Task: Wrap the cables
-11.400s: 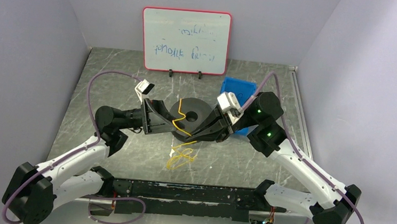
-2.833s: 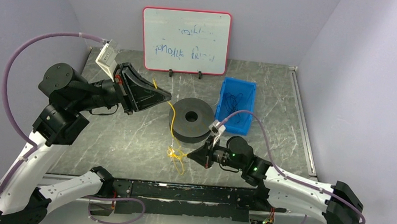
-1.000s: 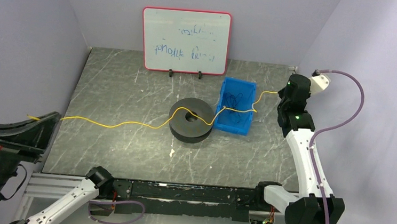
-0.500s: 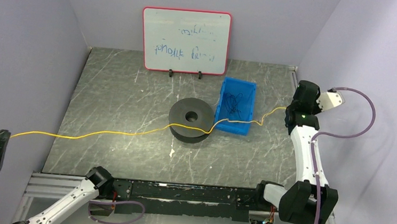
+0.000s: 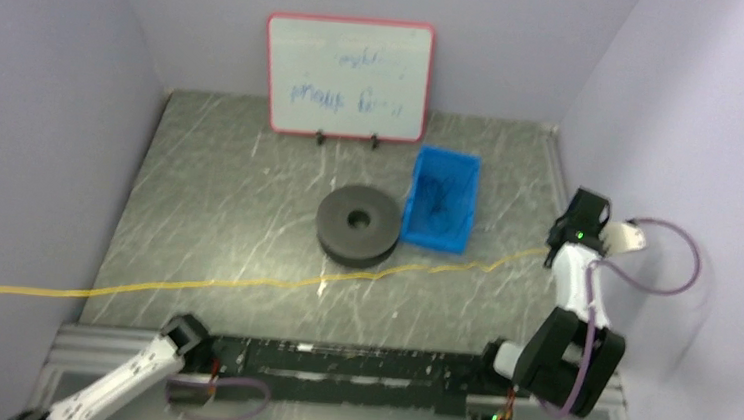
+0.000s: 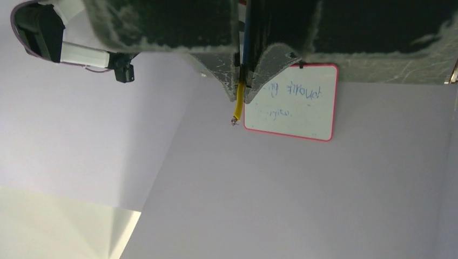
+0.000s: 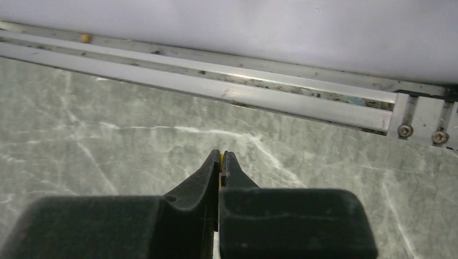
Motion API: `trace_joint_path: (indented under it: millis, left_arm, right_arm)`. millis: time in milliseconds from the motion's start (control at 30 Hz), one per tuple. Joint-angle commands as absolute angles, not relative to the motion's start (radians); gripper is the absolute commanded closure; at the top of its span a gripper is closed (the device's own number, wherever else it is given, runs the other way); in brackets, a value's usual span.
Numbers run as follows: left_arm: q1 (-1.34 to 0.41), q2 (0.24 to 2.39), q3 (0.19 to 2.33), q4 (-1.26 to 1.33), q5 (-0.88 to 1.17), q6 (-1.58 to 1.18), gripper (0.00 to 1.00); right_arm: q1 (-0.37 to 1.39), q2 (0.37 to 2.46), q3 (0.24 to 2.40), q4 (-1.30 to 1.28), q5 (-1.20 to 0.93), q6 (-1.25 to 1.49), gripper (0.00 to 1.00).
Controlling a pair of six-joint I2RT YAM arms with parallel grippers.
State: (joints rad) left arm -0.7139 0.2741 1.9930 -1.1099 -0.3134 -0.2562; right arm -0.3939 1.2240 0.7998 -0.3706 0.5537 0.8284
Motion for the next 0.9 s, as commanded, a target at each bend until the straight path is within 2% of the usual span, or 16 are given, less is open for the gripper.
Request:
trace_joint_path:
  millis: [0, 433, 467, 567, 600, 700, 867]
  left_arm:
    - [-0.748, 0.256, 2.054, -1.177, -0.334, -0.281, 0.93]
    - [-0.783, 0.255, 2.079, -1.211, -0.308, -0.296, 0.93]
    - [-0.784, 0.254, 2.069, -1.208, -0.306, -0.296, 0.93]
    - [-0.784, 0.254, 2.045, -1.198, -0.297, -0.298, 0.93]
    - [-0.787, 0.254, 2.038, -1.193, -0.294, -0.299, 0.93]
    - [-0.786, 0.25, 2.012, -1.177, -0.287, -0.302, 0.93]
    - [-0.788, 0.257, 1.948, -1.146, -0.272, -0.314, 0.93]
  right_arm:
    - [-0.452, 1.26, 0.762, -0.352, 0.532, 0.869, 1.0]
    - [-0.567, 1.361, 0.716, -0.294, 0.424, 0.831, 0.99]
    - [-0.568, 1.356, 0.72, -0.289, 0.412, 0.819, 0.88]
    - [-0.567, 1.317, 0.737, -0.275, 0.359, 0.786, 0.39]
    - [-0.567, 1.304, 0.747, -0.282, 0.346, 0.787, 0.32]
    - [-0.553, 1.259, 0.77, -0.285, 0.287, 0.788, 0.19]
    - [-0.436, 1.172, 0.828, -0.266, 0.215, 0.787, 0.12]
